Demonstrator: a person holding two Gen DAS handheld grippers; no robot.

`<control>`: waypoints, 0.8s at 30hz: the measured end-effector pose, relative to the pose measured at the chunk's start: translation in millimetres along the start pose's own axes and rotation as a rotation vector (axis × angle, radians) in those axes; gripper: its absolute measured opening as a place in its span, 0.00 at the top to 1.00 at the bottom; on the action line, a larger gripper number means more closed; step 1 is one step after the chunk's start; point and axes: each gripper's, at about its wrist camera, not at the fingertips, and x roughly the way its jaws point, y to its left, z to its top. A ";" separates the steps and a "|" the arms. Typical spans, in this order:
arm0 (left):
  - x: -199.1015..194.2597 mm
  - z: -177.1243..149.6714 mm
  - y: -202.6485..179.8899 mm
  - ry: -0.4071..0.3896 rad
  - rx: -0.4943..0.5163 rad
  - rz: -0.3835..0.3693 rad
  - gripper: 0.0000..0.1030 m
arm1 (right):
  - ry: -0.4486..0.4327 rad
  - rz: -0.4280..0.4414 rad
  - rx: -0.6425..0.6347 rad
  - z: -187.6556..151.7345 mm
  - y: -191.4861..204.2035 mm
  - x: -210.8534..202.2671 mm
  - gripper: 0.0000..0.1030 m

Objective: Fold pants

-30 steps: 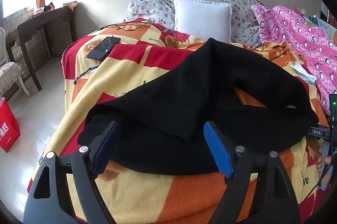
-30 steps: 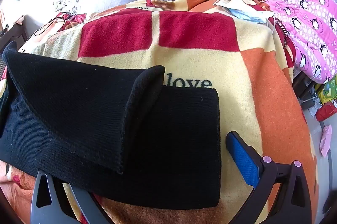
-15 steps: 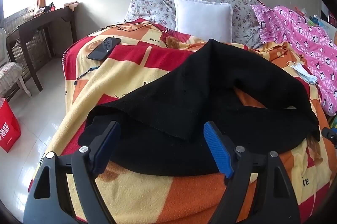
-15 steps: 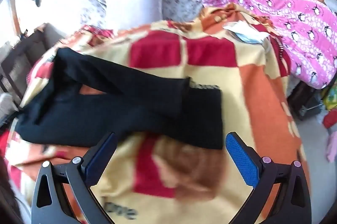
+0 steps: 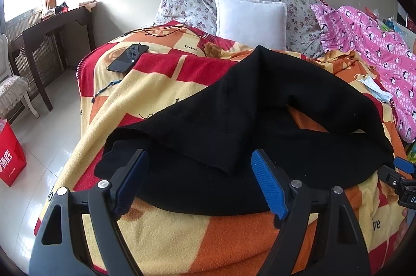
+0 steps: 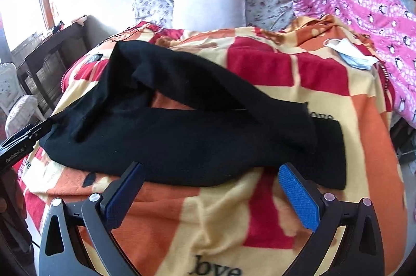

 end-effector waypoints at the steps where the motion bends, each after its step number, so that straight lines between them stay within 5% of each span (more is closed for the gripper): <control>1: 0.5 -0.4 -0.1 0.002 -0.001 -0.001 0.21 | 0.004 0.006 0.002 0.8 0.7 1.1 0.01; 24: 13.4 -5.9 0.7 0.026 -0.003 0.009 0.21 | 0.025 0.069 -0.052 9.5 30.2 15.3 0.01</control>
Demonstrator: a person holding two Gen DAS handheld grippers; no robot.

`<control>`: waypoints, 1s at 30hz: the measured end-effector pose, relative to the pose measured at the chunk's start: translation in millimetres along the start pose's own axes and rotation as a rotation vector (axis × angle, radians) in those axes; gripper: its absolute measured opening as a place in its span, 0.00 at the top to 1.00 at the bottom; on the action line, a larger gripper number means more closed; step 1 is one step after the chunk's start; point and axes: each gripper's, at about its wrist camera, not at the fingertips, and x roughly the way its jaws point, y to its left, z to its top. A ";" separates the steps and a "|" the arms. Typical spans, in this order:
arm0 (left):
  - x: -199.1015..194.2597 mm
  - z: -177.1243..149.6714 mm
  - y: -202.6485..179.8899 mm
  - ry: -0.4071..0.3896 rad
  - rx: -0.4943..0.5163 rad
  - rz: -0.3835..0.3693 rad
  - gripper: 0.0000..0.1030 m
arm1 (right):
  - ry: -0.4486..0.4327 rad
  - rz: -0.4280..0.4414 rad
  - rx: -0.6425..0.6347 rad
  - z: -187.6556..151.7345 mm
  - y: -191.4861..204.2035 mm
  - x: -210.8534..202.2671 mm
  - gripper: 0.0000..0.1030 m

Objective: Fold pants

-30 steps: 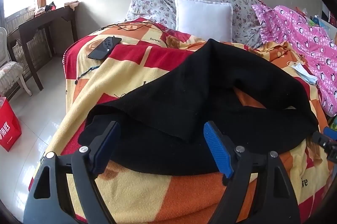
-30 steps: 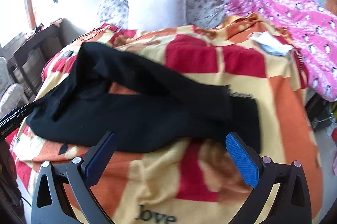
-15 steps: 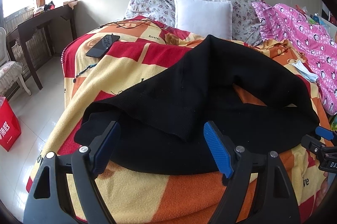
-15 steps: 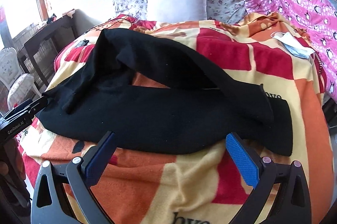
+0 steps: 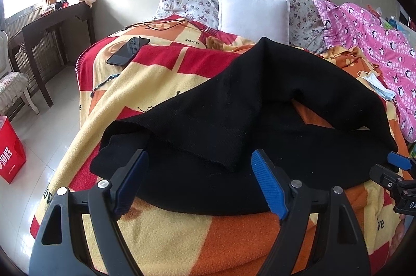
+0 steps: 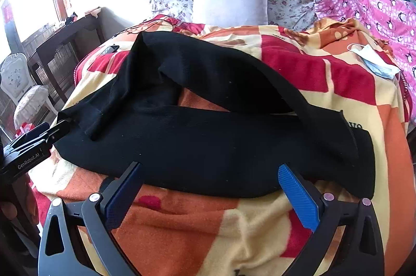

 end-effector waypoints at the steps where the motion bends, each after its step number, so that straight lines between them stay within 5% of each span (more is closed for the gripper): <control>1: 0.3 0.4 0.2 0.001 -0.001 0.000 0.21 | 0.002 0.006 -0.004 0.8 2.0 1.4 0.01; 20: 7.4 1.1 11.1 0.016 -0.013 0.022 0.21 | 0.014 0.080 -0.048 18.5 31.2 15.4 0.01; 30: 3.9 -5.3 57.7 0.015 -0.034 0.110 0.21 | 0.088 0.366 -0.055 45.9 96.6 66.1 0.10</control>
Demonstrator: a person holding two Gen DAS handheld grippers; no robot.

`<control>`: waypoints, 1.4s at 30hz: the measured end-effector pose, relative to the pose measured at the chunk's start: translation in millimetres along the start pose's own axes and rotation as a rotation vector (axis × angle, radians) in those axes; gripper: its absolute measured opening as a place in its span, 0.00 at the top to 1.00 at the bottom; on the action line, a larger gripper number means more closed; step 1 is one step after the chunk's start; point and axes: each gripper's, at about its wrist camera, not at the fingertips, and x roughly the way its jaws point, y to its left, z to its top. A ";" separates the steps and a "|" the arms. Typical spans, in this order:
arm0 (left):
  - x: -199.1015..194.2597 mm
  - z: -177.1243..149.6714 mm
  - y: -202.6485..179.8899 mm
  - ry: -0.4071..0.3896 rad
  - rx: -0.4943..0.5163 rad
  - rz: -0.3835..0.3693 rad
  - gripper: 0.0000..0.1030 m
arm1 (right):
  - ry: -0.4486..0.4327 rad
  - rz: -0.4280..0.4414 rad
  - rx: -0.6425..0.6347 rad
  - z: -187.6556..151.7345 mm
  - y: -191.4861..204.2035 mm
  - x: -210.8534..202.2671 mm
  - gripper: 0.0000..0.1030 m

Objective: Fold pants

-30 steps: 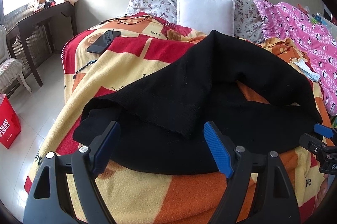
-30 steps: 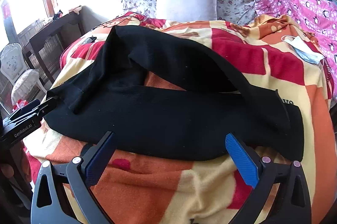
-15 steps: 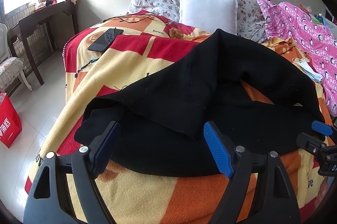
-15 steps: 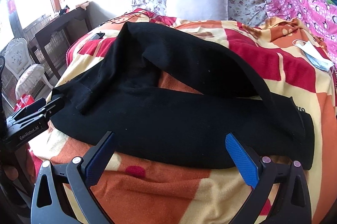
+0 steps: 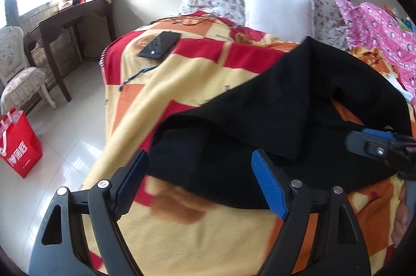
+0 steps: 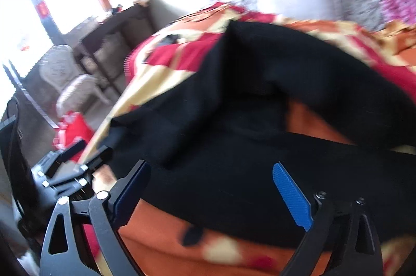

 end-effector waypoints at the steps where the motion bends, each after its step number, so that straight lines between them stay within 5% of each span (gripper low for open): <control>1: -0.1 0.4 3.3 0.001 -0.007 0.004 0.21 | 0.016 0.024 0.005 3.9 3.5 10.0 0.11; 4: -0.2 1.4 17.9 -0.002 -0.034 0.019 0.21 | 0.075 0.051 0.008 14.7 12.2 44.7 0.27; 6: -0.1 2.2 25.8 -0.004 -0.046 0.022 0.21 | 0.117 0.079 0.022 19.7 13.4 67.5 0.61; 8: -0.1 2.7 33.7 -0.009 -0.056 0.025 0.21 | 0.117 0.096 0.036 23.9 13.7 79.4 0.74; 18: 11.4 11.4 56.9 -0.014 -0.096 0.047 0.21 | 0.010 0.227 -0.047 86.4 75.7 94.4 0.84; 29: 21.3 7.7 73.8 0.020 -0.132 0.077 0.21 | 0.095 0.263 0.028 87.0 90.8 165.4 0.81; 31: 20.5 8.1 72.0 0.018 -0.129 0.077 0.21 | 0.090 0.276 0.039 85.5 88.8 157.7 0.64; 33: 19.1 8.6 70.6 0.018 -0.129 0.070 0.21 | 0.074 0.272 0.009 82.1 91.0 136.4 0.37; 42: 14.3 16.8 55.7 0.010 -0.135 0.010 0.21 | 0.005 0.134 -0.058 38.1 55.4 47.5 0.30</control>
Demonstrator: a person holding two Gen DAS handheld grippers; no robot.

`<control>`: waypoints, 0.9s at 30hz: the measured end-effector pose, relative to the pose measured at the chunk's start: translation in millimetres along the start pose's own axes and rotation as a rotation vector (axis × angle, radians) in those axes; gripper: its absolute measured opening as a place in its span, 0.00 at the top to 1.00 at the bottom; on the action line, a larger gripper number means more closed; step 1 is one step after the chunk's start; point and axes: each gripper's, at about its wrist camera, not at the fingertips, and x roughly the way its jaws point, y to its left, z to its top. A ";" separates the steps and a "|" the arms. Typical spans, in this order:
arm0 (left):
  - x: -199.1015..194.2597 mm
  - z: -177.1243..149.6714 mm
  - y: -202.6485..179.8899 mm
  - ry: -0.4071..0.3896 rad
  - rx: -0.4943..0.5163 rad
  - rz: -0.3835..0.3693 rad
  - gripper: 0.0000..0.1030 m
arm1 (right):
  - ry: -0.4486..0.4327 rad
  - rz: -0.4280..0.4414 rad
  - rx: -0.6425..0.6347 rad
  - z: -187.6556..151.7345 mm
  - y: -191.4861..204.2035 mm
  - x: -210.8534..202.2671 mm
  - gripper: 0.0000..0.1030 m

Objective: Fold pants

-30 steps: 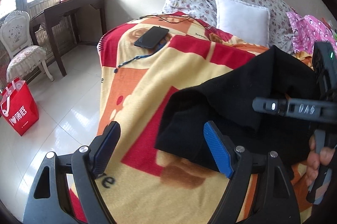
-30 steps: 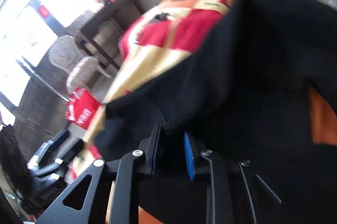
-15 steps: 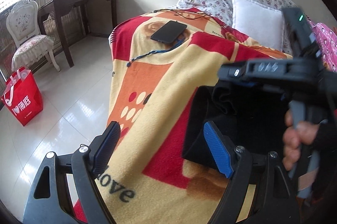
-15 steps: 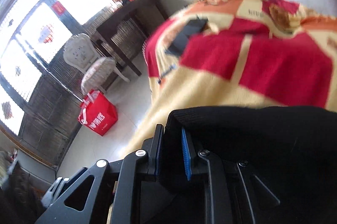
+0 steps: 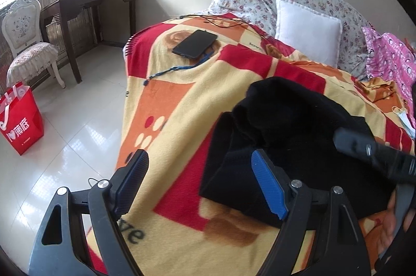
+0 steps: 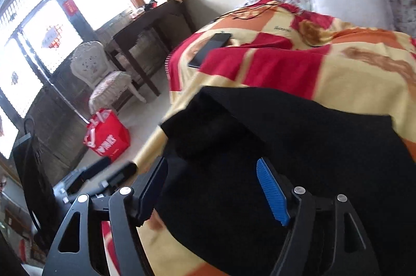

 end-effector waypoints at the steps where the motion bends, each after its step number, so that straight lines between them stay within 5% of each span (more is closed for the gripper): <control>1: 0.8 0.2 -2.6 0.002 0.003 -0.003 0.21 | 0.005 -0.040 -0.019 -6.8 -4.3 -6.3 0.30; 4: 4.5 0.9 -10.7 0.012 0.019 -0.004 0.21 | 0.008 -0.123 -0.049 -19.9 -12.1 -18.8 0.30; 12: 16.5 5.4 -24.8 0.027 0.032 -0.008 0.21 | -0.036 -0.144 -0.072 -19.4 -17.1 -33.8 0.30; 22: 63.3 17.9 -33.4 0.092 0.068 0.032 0.21 | -0.031 -0.262 -0.284 26.0 5.8 27.9 0.28; 23: 68.2 20.6 -31.0 0.101 0.066 0.038 0.21 | -0.019 -0.257 -0.286 28.2 3.3 34.9 0.33; 26: 76.7 27.8 -27.4 0.105 0.061 0.053 0.20 | 0.021 -0.192 -0.236 38.7 -13.0 51.5 0.92; 27: 80.5 32.6 -26.0 0.106 0.062 0.065 0.20 | 0.015 -0.159 -0.197 41.3 -18.4 49.5 0.93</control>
